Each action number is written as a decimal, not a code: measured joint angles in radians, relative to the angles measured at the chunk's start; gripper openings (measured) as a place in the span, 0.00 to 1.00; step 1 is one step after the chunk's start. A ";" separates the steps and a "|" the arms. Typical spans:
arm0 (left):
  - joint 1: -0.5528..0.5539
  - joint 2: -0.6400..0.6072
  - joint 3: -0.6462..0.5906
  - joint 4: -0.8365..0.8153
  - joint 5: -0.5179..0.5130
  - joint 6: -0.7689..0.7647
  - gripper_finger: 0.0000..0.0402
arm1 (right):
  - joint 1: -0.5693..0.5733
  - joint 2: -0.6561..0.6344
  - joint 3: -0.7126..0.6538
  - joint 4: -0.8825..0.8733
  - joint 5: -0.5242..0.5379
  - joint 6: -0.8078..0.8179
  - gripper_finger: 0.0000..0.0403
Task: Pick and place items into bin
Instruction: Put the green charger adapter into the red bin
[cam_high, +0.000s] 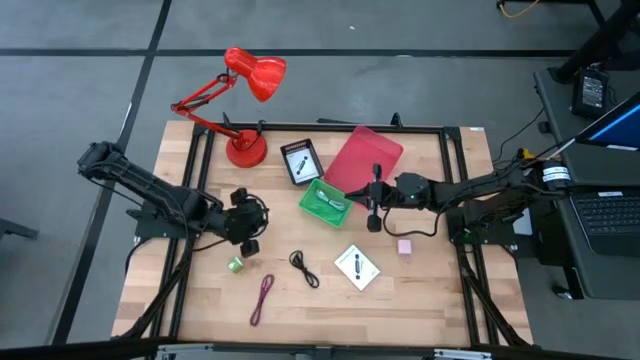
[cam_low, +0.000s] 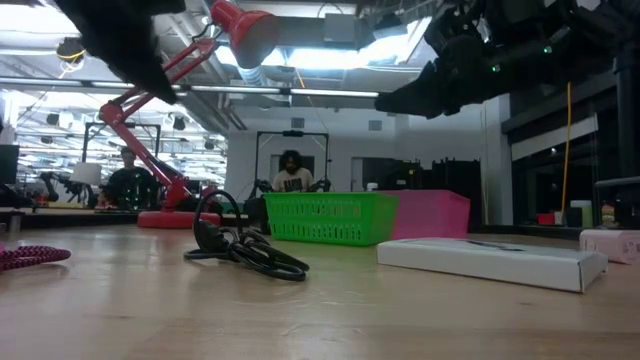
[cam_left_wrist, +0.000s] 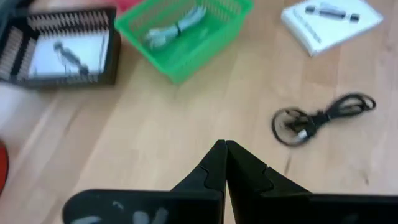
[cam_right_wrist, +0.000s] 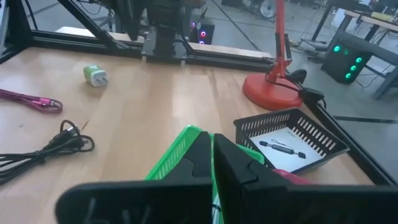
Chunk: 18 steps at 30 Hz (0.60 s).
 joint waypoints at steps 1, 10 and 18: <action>-0.017 0.016 0.022 -0.036 0.000 -0.034 0.01 | 0.000 0.000 0.000 0.000 0.001 0.000 0.00; -0.178 0.157 0.183 -0.300 0.084 -0.400 0.01 | 0.000 0.000 0.000 -0.001 0.001 0.029 0.00; -0.315 0.294 0.251 -0.337 0.213 -0.713 0.01 | 0.000 0.001 0.000 -0.002 0.001 0.059 0.00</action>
